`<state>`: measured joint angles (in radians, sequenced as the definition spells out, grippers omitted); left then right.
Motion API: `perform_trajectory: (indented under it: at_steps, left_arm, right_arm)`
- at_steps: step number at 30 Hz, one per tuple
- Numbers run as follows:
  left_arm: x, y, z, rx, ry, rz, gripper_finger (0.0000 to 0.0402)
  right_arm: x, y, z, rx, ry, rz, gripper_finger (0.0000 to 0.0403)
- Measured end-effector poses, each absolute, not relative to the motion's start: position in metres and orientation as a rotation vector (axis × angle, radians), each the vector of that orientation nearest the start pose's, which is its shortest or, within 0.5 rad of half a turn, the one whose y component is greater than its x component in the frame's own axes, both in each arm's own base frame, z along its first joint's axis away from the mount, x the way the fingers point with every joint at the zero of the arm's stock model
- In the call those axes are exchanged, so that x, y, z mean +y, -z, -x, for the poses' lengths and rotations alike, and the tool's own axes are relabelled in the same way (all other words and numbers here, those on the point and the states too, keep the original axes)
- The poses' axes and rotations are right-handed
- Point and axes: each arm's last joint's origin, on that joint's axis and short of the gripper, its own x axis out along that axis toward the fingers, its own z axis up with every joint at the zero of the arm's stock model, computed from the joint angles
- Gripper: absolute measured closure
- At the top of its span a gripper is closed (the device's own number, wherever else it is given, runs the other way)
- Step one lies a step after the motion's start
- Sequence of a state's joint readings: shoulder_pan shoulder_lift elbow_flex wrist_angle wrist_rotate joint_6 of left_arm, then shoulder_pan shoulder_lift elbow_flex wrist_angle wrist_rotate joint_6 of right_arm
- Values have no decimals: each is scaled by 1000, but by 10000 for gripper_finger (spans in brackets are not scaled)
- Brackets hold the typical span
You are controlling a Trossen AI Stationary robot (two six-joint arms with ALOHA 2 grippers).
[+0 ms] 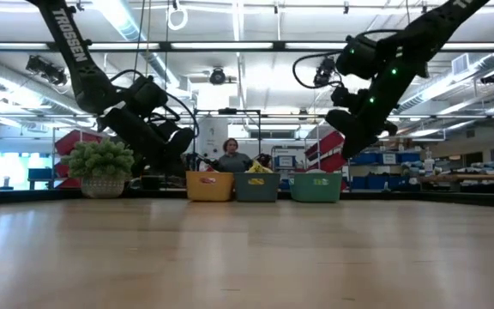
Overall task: Sort candy
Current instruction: Adjust the bins, then put the red candy pack into the yellow bin
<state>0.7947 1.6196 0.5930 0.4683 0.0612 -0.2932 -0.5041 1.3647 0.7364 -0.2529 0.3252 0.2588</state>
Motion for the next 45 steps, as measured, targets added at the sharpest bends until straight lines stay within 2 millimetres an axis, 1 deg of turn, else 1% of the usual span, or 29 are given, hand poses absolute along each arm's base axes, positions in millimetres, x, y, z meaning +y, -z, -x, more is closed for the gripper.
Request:
perform_trajectory:
  at_steps: [5, 8, 13, 16, 22, 27, 29, 32, 35, 37, 41, 45]
  left_arm:
    - [205, -138, -210, 407, -775, 503, 401]
    - [204, -137, -212, 410, -766, 501, 401]
    - [203, -137, -213, 408, -769, 496, 401]
    - [204, -138, -214, 389, -774, 486, 401]
    - [204, -140, -214, 381, -769, 462, 401]
    - [205, -140, -214, 384, -781, 436, 401]
    - [206, -141, -214, 380, -797, 417, 401]
    - [208, -144, -214, 348, -797, 405, 401]
    - [208, -146, -214, 338, -792, 391, 401]
    - [207, -152, -214, 329, -782, 360, 401]
    - [194, -169, -215, 300, -731, 286, 401]
    - [174, -192, -217, 237, -666, 215, 401]
  right_arm:
    - [-149, -181, -219, 837, 940, -338, 403]
    - [-158, -173, -221, 833, 932, -367, 403]
    - [-164, -165, -230, 794, 885, -388, 403]
    - [-165, -162, -231, 790, 876, -391, 403]
    - [-165, -166, -231, 778, 865, -376, 403]
    - [-164, -166, -229, 803, 860, -361, 403]
    - [-163, -172, -226, 796, 875, -342, 403]
    - [-158, -186, -219, 781, 887, -311, 403]
    - [-147, -207, -210, 762, 866, -267, 403]
    - [-132, -219, -204, 770, 801, -230, 403]
    - [-88, -233, -197, 840, 596, -190, 403]
    - [-39, -236, -192, 913, 433, -196, 403]
